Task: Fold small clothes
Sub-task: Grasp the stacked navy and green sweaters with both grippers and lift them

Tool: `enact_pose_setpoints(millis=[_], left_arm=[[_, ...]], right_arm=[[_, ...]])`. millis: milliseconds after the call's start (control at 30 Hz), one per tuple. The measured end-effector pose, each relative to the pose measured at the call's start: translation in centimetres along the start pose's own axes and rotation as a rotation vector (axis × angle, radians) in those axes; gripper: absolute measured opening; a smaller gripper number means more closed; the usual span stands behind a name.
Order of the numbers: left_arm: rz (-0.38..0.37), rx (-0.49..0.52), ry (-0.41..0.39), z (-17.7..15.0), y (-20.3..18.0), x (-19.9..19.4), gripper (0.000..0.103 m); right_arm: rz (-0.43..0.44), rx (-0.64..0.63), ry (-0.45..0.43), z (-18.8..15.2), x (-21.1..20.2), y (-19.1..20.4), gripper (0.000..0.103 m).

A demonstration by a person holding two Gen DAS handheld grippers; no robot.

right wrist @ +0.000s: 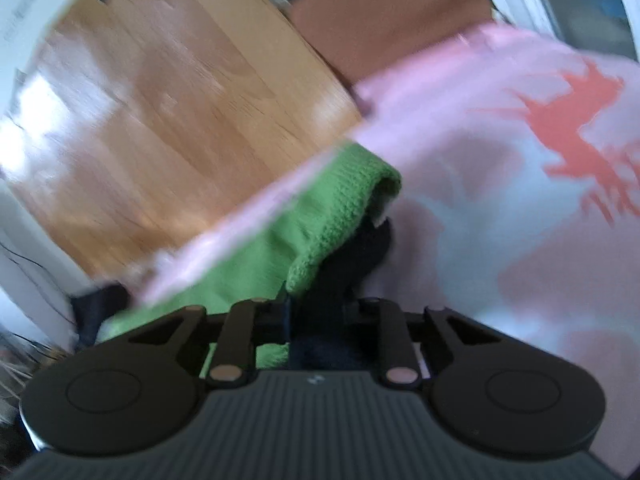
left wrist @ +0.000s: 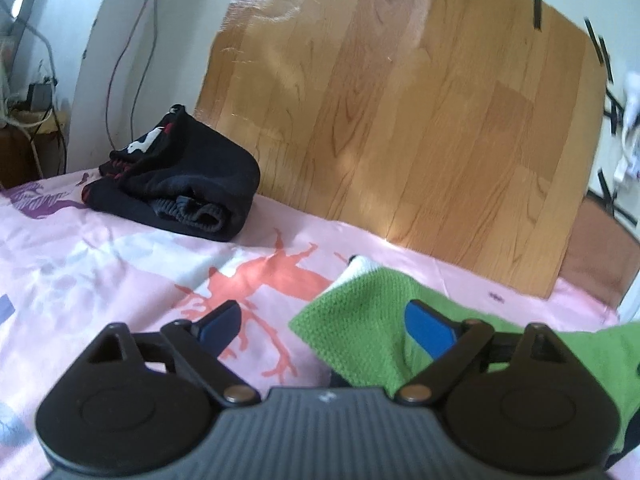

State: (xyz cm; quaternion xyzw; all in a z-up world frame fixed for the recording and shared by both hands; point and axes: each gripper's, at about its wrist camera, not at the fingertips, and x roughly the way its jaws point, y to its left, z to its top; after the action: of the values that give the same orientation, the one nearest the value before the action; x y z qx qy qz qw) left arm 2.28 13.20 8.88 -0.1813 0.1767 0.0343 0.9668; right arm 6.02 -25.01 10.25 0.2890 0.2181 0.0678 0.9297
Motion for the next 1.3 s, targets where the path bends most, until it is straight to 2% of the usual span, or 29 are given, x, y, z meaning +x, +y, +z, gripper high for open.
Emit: enact_pose_setpoints(millis=[67, 133, 233, 333, 400, 500, 567, 600, 667, 733, 800, 900, 933, 1000, 1067, 1100, 1133, 1200, 1233, 1300], left_arm=[[0.006, -0.052, -0.011, 0.2, 0.8, -0.1, 0.091], [0.024, -0.131, -0.028, 0.6, 2.3, -0.3, 0.091], [0.077, -0.286, -0.059, 0.9, 5.1, -0.7, 0.091], [0.132, -0.383, -0.083, 1.1, 7.4, -1.1, 0.091], [0.156, -0.397, -0.088, 1.2, 7.9, -1.1, 0.091], [0.153, -0.384, -0.079, 1.4, 8.0, -0.8, 0.092], [0.139, -0.364, -0.082, 1.5, 7.7, -0.8, 0.094], [0.134, -0.355, -0.083, 1.5, 7.5, -0.8, 0.095], [0.123, -0.338, -0.084, 1.5, 7.2, -0.8, 0.096], [0.096, -0.324, -0.099, 1.5, 6.7, -1.2, 0.1], [0.053, -0.277, -0.117, 1.9, 5.7, -1.4, 0.103], [-0.015, -0.111, -0.094, 3.4, 3.5, -0.8, 0.103], [-0.043, -0.053, -0.052, 4.0, 2.9, 0.0, 0.103], [-0.118, -0.016, 0.071, 5.1, 3.0, 2.0, 0.103], [-0.194, -0.039, 0.224, 5.8, 3.8, 4.8, 0.103], [-0.209, -0.051, 0.284, 5.9, 4.1, 6.0, 0.103], [-0.233, -0.055, 0.334, 5.8, 4.4, 7.2, 0.103], [-0.332, -0.049, 0.421, 5.2, 4.3, 8.8, 0.103], [-0.375, -0.036, 0.448, 4.6, 3.9, 9.2, 0.103], [-0.385, 0.045, 0.424, 3.7, 2.5, 8.8, 0.103]], right_arm=[[0.051, -0.112, -0.027, 0.6, -0.5, 3.7, 0.024], [0.112, -0.226, -0.013, 0.7, -0.1, 7.7, 0.024], [0.2, -0.39, 0.039, -0.8, 1.7, 13.9, 0.024], [0.292, -0.536, 0.126, -3.9, 4.7, 19.5, 0.024], [0.314, -0.628, 0.211, -6.3, 7.3, 22.0, 0.024], [0.266, -0.747, 0.39, -10.6, 12.1, 23.2, 0.03], [0.316, -0.76, 0.356, -11.2, 11.9, 22.5, 0.036], [0.333, -0.755, 0.375, -10.8, 11.4, 22.4, 0.042], [0.425, -0.653, 0.412, -9.0, 9.8, 21.0, 0.051], [0.47, -0.559, 0.369, -7.1, 7.6, 19.0, 0.051], [0.446, -0.511, 0.288, -6.1, 5.9, 17.4, 0.051], [0.344, -0.428, 0.203, -4.4, 4.7, 14.0, 0.052], [0.311, -0.388, 0.206, -4.0, 5.0, 12.8, 0.052], [0.251, -0.299, 0.237, -3.6, 5.8, 10.7, 0.059], [0.256, -0.226, 0.271, -3.7, 6.2, 9.2, 0.07], [0.269, -0.199, 0.291, -3.8, 6.5, 8.8, 0.076], [0.275, -0.178, 0.31, -3.9, 7.0, 8.6, 0.077], [0.287, -0.155, 0.346, -4.3, 8.3, 8.4, 0.084], [0.302, -0.149, 0.369, -4.5, 8.8, 8.6, 0.085], [0.34, -0.134, 0.43, -5.3, 10.4, 9.1, 0.086]])
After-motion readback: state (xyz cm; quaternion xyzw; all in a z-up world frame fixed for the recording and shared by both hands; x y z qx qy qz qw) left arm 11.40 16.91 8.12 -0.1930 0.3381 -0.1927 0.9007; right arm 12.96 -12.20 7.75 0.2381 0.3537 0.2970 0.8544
